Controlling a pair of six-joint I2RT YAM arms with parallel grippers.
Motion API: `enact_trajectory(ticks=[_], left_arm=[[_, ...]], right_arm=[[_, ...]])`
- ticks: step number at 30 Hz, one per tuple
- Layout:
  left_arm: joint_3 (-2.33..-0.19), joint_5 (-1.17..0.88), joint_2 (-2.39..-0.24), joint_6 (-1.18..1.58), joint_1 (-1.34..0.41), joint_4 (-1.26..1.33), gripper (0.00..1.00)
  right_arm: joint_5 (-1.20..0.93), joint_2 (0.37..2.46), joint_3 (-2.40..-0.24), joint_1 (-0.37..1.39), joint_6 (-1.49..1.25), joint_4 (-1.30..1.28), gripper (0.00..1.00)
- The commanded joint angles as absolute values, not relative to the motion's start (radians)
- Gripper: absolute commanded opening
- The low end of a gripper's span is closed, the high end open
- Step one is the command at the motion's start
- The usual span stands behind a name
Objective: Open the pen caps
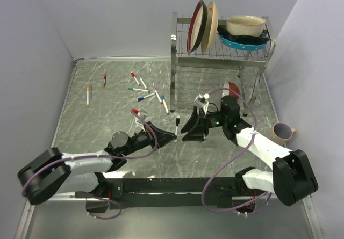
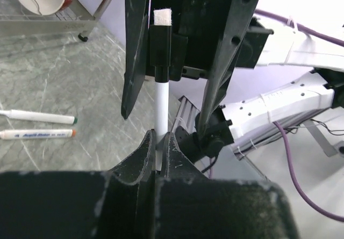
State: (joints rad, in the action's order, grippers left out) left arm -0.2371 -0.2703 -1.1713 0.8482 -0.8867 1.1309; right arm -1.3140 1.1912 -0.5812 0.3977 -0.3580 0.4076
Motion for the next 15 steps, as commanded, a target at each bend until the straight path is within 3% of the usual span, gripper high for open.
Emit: enact_trajectory(ticks=[1, 9, 15], left_arm=[[-0.307, -0.196, -1.262, 0.789, -0.931, 1.354, 0.01], [-0.39, -0.127, -1.405, 0.758, -0.997, 1.411, 0.01], [-0.419, -0.083, -1.436, 0.744, -1.012, 1.416, 0.01]], right_arm=[[-1.286, 1.178, -0.51, 0.322, -0.759, 0.941, 0.73], [-1.252, 1.189, -0.491, 0.31, -0.911, 1.066, 0.71], [-1.249, 1.183, -0.488, 0.311, -0.927, 1.06, 0.56]])
